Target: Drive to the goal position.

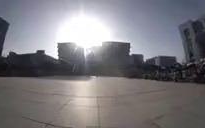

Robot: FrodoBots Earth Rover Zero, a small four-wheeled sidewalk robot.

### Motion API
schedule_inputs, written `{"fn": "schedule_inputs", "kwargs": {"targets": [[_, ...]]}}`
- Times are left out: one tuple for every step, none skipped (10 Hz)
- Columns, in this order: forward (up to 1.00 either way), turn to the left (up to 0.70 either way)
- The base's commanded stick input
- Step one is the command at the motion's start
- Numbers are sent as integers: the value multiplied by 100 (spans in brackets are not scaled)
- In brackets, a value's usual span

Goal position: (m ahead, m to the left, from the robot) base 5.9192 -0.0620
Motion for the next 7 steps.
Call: {"fn": "schedule_inputs", "kwargs": {"targets": [[100, 4], [100, 4], [100, 4], [100, 4], [100, 4], [100, 4], [100, 4]]}}
